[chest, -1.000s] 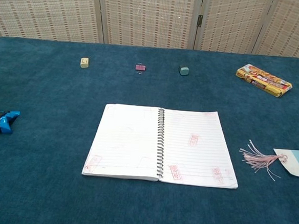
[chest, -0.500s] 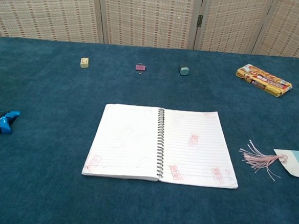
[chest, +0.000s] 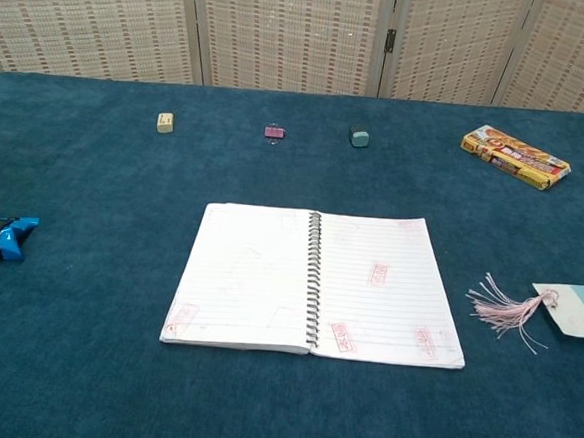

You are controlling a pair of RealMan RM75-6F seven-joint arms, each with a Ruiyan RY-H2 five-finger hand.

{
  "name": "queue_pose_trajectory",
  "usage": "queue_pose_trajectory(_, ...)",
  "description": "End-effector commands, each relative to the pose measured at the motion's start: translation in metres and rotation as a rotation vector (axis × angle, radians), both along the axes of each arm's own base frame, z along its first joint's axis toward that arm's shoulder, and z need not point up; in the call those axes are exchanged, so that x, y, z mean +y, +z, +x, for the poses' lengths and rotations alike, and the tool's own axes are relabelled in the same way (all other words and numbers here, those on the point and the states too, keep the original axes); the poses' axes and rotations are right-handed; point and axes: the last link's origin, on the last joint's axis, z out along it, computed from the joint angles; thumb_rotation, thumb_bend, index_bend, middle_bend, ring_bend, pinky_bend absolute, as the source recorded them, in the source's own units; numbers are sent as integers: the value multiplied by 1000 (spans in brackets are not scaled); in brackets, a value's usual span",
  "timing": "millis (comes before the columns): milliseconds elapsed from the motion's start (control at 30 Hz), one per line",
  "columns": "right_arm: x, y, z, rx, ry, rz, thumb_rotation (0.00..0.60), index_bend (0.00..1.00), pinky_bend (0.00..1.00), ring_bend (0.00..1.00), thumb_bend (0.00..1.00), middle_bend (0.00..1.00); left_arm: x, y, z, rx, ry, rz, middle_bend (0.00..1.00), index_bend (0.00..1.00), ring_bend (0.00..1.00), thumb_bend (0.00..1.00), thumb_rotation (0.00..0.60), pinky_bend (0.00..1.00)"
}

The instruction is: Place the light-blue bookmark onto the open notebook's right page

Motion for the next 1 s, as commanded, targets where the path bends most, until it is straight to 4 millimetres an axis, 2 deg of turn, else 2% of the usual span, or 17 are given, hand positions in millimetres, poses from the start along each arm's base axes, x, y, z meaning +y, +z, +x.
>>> queue_pose_trajectory(33,-6,1,13,-7,89,-23,600,471,0,32,157,1,0,0,0,2,2,0,76,166,13,221,600,0)
queue_pose_trajectory(100,-10,1,20,-8,167,-48,600,469,0,38,151,1,0,0,-1,3,4,0,76,166,13,221,600,0)
queue_pose_trajectory(233,-22,-2,47,2,452,-75,600,461,0,30,143,0,2,-1,-2,8,12,4,76,166,13,218,600,0)
queue_pose_trajectory(367,-33,-7,70,-62,582,-26,600,445,0,23,130,0,3,-1,-3,14,20,9,76,166,13,220,600,0)
queue_pose_trajectory(600,-43,-17,126,-134,771,31,600,440,0,17,121,0,5,-1,-5,20,31,19,76,166,13,219,600,0)
queue_pose_trajectory(767,-33,-28,163,-191,850,100,600,439,0,17,119,0,7,0,-7,20,41,26,76,166,13,219,600,0)
queue_pose_trajectory(1000,-9,-36,184,-259,879,167,600,438,0,18,120,0,8,1,-8,20,47,36,76,166,14,219,600,0)
